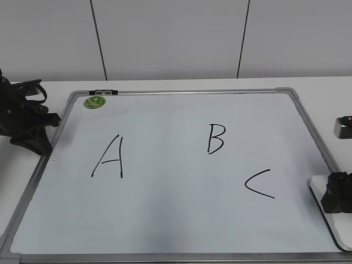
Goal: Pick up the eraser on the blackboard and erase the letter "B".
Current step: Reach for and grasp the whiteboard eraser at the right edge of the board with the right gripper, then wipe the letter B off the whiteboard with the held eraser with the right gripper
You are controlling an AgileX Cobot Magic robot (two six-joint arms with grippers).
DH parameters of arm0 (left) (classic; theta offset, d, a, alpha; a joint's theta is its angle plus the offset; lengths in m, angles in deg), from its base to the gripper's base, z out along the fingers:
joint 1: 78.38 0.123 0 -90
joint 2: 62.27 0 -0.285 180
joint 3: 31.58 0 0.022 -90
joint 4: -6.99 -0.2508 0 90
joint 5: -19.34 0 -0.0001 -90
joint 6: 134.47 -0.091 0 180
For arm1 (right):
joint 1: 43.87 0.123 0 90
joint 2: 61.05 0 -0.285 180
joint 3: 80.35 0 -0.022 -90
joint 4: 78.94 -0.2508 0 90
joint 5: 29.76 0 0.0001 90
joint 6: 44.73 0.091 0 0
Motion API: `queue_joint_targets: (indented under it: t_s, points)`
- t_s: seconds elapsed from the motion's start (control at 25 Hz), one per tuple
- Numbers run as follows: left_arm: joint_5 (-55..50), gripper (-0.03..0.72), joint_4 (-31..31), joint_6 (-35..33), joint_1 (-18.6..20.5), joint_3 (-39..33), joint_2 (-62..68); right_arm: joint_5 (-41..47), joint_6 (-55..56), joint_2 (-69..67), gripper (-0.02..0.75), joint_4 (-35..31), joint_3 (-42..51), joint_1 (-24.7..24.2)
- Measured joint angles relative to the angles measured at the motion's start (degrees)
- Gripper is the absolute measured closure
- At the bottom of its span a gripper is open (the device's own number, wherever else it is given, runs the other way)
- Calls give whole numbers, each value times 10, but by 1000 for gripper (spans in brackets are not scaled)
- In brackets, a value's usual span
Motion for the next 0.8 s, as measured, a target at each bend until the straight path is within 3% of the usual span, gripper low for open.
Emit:
queue_joint_targets:
  t_s: [0.32,0.52,0.8]
  points:
    - [-1,666,0,0,0,0,0,-34,0,-56,99,3,-2,0]
    - [-2,666,0,0,0,0,0,-15,3,-63,211,7,-19,0]
    - [-2,666,0,0,0,0,0,19,3,-64,214,11,-52,0]
